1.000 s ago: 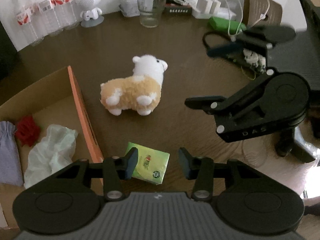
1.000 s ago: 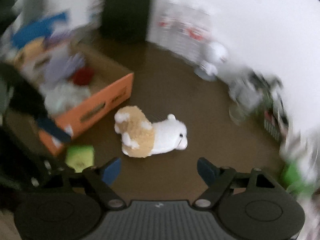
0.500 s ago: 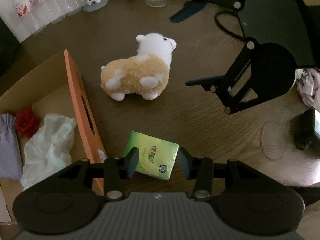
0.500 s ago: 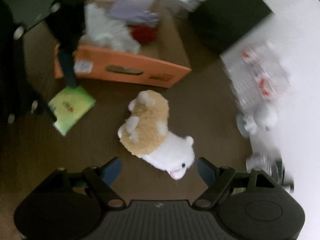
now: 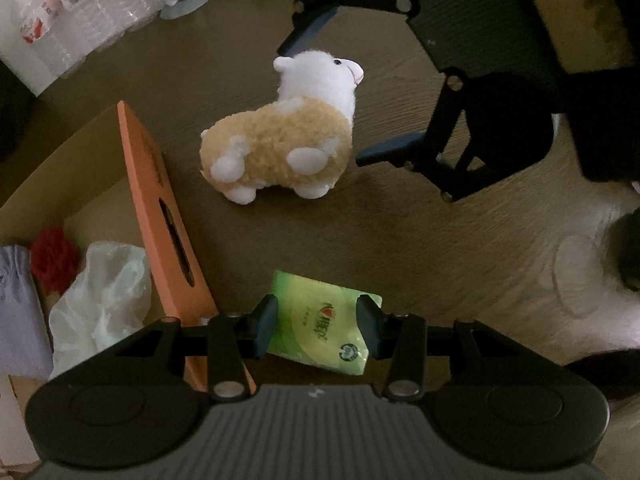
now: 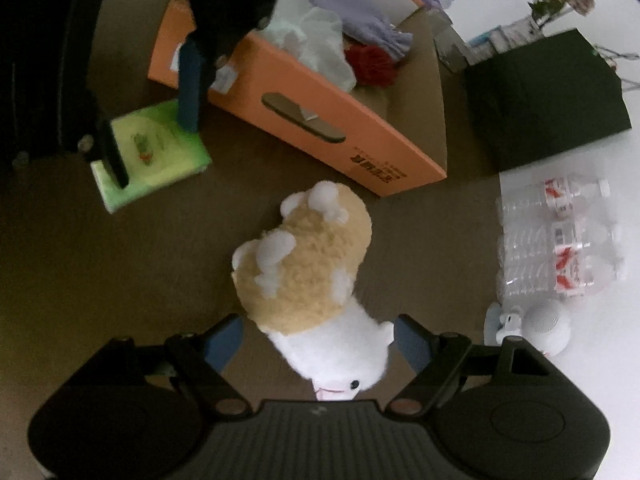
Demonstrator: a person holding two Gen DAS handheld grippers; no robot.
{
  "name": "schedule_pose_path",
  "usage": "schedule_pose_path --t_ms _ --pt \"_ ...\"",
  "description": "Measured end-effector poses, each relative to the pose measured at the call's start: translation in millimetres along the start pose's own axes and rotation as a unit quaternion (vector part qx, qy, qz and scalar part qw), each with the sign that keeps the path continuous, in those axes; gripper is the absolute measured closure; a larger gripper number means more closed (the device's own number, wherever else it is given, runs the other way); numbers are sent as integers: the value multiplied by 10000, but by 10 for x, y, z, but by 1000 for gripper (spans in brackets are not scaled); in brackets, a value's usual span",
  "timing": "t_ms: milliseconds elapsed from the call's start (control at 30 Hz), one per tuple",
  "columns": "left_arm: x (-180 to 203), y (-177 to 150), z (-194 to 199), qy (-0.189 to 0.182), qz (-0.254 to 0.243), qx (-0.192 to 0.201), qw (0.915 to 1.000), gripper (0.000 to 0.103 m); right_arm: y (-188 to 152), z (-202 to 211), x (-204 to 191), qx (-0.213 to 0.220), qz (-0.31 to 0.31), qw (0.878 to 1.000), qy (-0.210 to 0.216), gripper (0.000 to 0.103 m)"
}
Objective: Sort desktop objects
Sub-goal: 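Grasp the green tissue pack with the left tool while the right tool grasps the plush alpaca, then lift and carry the tissue pack and alpaca with both tools over the box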
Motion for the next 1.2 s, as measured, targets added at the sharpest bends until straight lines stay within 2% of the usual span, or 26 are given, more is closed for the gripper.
schedule_pose_path --t_ms 233,400,433,467,500,600,733,800,867,900,1200 --pt "5 26 -6 -3 -77 22 10000 55 -22 -95 -71 31 381 9992 -121 22" --pt "-1 30 -12 -25 -84 18 10000 52 -2 -118 -37 69 429 9990 -94 23" --pt "-7 27 -14 -28 -81 20 10000 51 -1 -117 -33 59 413 9991 -43 28" --pt "-14 25 -17 -31 -80 22 10000 51 6 -122 -31 42 361 9993 74 42" --pt "-10 23 -18 -31 -80 24 10000 51 3 -120 -41 8 301 9994 177 47" --pt "-2 16 -17 -46 -85 32 9999 51 -17 -115 -71 -39 344 9993 120 50" --pt "4 -4 -15 -109 -90 62 9999 59 -51 -100 -82 -82 312 9994 82 56" --pt "-15 0 -4 -142 17 105 9998 72 -69 -84 -83 -105 280 9995 55 59" --pt "-32 7 15 -170 115 150 9997 99 -68 -64 -79 -113 262 9996 37 61" --pt "-38 12 30 -179 152 174 9996 103 -69 -55 -76 -120 251 9996 35 61" --pt "46 -7 158 -210 46 357 9991 103 -85 80 -100 -149 289 9994 -107 63"
Point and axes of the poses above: each gripper's, at about its wrist camera, not at the fingertips, and z roughly against the way its jaws point, x to its right, y to its top, the point moved 8 cm from there along -z, roughly the way its jaws point, and after that the axes turned 1 degree about -z, right-handed, at the moved point
